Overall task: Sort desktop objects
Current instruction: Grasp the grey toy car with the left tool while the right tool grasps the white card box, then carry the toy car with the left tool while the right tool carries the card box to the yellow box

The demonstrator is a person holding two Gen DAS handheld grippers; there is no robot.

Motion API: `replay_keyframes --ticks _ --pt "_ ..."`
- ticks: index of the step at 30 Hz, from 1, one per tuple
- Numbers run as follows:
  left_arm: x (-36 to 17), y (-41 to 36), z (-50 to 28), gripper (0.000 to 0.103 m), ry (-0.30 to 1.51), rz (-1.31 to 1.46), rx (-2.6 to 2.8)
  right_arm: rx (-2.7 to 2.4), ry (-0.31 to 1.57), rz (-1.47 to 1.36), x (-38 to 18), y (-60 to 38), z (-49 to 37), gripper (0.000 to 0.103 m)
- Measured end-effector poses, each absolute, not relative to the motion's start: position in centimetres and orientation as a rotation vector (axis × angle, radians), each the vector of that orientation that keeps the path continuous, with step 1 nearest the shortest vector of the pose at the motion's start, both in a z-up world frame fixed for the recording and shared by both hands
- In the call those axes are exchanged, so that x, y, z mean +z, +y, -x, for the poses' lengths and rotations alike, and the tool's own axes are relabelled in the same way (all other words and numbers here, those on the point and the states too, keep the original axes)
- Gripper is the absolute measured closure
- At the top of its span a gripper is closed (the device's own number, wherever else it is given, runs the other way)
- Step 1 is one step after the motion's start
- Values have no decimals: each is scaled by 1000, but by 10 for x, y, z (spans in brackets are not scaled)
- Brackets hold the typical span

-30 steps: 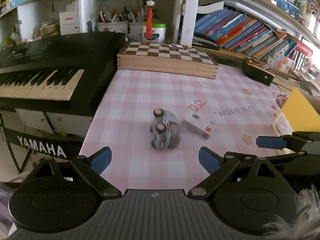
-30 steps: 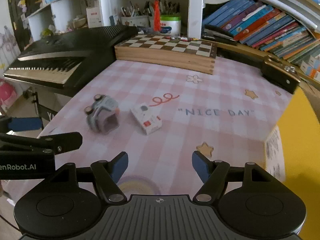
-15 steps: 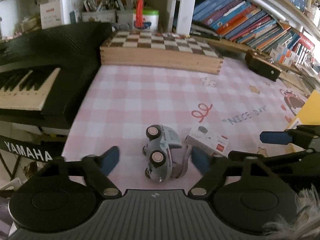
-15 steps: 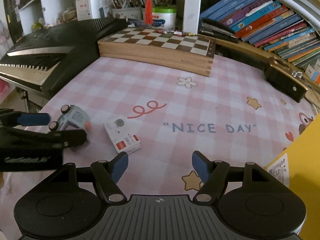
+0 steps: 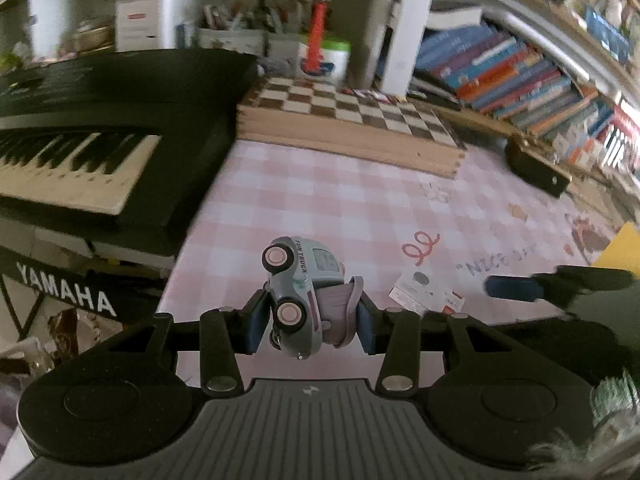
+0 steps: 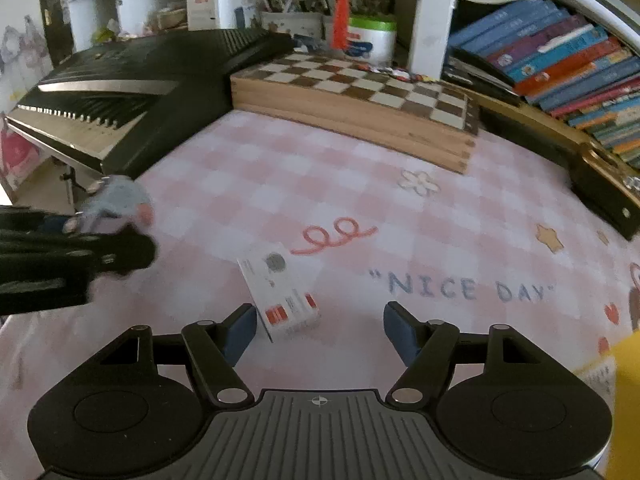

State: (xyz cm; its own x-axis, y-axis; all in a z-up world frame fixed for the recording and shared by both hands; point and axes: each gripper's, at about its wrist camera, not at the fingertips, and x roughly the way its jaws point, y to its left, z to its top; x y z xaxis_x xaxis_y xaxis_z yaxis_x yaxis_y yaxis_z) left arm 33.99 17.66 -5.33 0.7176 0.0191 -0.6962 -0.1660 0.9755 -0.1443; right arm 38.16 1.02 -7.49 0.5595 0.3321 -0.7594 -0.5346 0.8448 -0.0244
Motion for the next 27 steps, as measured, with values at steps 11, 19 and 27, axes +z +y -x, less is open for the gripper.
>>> replay_keyframes --ticks 11,19,27 --pt "-39 183 -290 61 750 291 125 629 795 316 -75 29 -380 74" --pt "-20 182 -272 61 696 305 101 585 770 249 -49 15 -361 74" --pt "-2 165 -255 61 657 301 7 513 724 162 -13 -15 -329 74"
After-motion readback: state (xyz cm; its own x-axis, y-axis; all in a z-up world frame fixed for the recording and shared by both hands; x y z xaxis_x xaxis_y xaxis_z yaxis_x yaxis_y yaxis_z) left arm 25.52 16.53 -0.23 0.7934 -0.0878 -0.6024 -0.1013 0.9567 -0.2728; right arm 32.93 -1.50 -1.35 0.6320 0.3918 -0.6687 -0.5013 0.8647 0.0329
